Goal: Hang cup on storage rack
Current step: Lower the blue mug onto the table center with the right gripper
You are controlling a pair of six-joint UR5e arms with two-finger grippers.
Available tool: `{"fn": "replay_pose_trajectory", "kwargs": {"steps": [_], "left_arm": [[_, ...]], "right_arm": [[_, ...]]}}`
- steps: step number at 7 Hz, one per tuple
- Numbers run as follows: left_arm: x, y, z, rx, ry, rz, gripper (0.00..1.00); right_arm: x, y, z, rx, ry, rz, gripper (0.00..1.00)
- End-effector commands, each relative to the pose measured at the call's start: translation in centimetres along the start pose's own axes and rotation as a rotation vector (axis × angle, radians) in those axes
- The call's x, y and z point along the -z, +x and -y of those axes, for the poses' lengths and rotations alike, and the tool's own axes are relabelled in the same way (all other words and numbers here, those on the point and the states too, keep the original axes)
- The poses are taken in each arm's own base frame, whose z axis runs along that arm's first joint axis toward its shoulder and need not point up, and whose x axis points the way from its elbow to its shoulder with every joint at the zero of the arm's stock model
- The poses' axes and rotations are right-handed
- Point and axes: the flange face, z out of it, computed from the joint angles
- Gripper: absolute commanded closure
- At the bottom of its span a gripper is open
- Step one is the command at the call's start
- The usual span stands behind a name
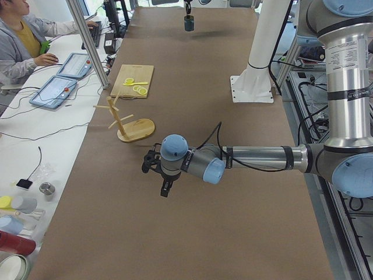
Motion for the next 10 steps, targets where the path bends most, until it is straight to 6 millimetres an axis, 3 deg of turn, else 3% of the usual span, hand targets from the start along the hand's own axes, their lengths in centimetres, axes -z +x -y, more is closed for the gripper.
{"fn": "replay_pose_trajectory", "kwargs": {"steps": [1,2,3,4,5,7,10], "left_arm": [[0.0,0.0,0.2,0.0,0.001,0.0,0.03],[0.0,0.0,0.2,0.0,0.001,0.0,0.03],[-0.2,-0.1,0.2,0.002,-0.004,0.002,0.03],[-0.6,-0.5,0.1,0.006,-0.01,0.002,0.03],[-0.9,-0.7,0.3,0.007,-0.014,0.004,0.03],[-1.3,-1.2,0.5,0.014,-0.02,0.003,0.03],[-1.3,-1.1,0.5,0.014,-0.019,0.001,0.03]], "right_arm": [[-0.9,-9.3,5.5,0.061,0.01,0.044,1.0],[-2.8,-15.9,8.6,0.032,0.001,0.067,1.0],[-5.3,-24.0,10.8,0.009,0.005,0.069,1.0],[-7.8,-32.1,12.2,-0.022,0.004,0.089,1.0],[-8.2,-38.0,13.1,-0.023,-0.002,0.111,1.0],[-11.1,-46.2,13.8,-0.049,0.019,0.096,1.0],[-14.5,-53.9,15.0,-0.059,0.048,0.079,1.0]]}}
